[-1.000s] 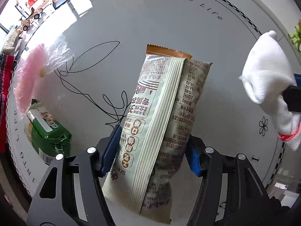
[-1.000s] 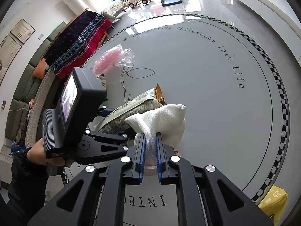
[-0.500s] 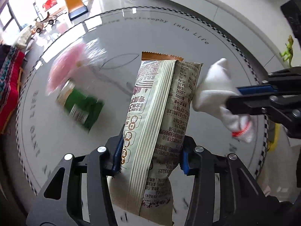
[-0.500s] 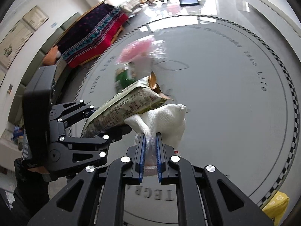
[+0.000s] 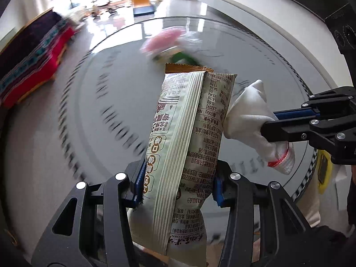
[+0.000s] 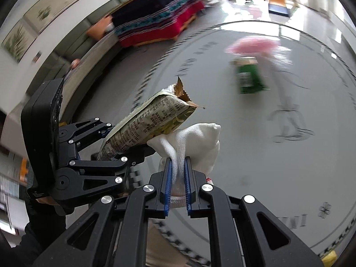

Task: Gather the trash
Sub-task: 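Carry the snack bag and white cloth with both tools to the bin, then open both tools to drop the snack bag and cloth into the bin, then move both tools back over the table, then grasp the green snack bar with the right tool while the left grasps the pink rubber-band bag, then carry the green snack bar and pink rubber-band bag to the bin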

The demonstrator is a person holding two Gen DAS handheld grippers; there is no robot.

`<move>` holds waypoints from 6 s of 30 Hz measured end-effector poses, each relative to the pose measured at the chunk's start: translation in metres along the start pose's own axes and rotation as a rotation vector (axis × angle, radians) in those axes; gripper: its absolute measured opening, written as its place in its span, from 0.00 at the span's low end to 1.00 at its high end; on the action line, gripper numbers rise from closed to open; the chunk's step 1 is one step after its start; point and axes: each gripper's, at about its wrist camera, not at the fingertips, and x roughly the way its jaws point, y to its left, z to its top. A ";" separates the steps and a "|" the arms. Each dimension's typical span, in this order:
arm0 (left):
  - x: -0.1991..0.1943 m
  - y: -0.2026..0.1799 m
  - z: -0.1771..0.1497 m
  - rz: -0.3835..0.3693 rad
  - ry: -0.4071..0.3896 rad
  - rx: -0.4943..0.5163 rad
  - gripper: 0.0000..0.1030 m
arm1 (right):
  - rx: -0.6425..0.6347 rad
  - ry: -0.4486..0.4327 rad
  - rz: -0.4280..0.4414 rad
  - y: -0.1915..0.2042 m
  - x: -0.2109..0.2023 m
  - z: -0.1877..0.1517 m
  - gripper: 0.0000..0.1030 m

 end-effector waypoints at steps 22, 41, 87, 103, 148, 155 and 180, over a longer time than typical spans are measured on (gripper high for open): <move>-0.099 0.154 -0.283 0.274 0.008 -0.644 0.45 | -0.422 0.289 0.261 0.260 0.134 -0.065 0.11; -0.128 0.189 -0.360 0.485 0.030 -0.860 0.94 | -0.412 0.346 0.300 0.306 0.170 -0.078 0.72; 0.047 0.073 0.030 0.001 -0.032 -0.301 0.94 | 0.057 0.009 -0.183 -0.083 0.073 0.112 0.72; 0.123 0.070 0.103 -0.055 0.053 -0.234 0.94 | 0.081 0.139 -0.279 -0.148 0.151 0.160 0.53; 0.208 0.003 0.239 -0.094 -0.007 -0.056 0.44 | 0.273 0.011 -0.258 -0.250 0.054 0.057 0.51; 0.176 -0.002 0.204 -0.107 -0.010 -0.093 0.34 | 0.284 0.034 -0.245 -0.227 0.048 0.038 0.50; 0.049 0.038 0.035 -0.097 -0.152 -0.245 0.30 | 0.126 0.037 -0.172 -0.062 0.040 -0.011 0.50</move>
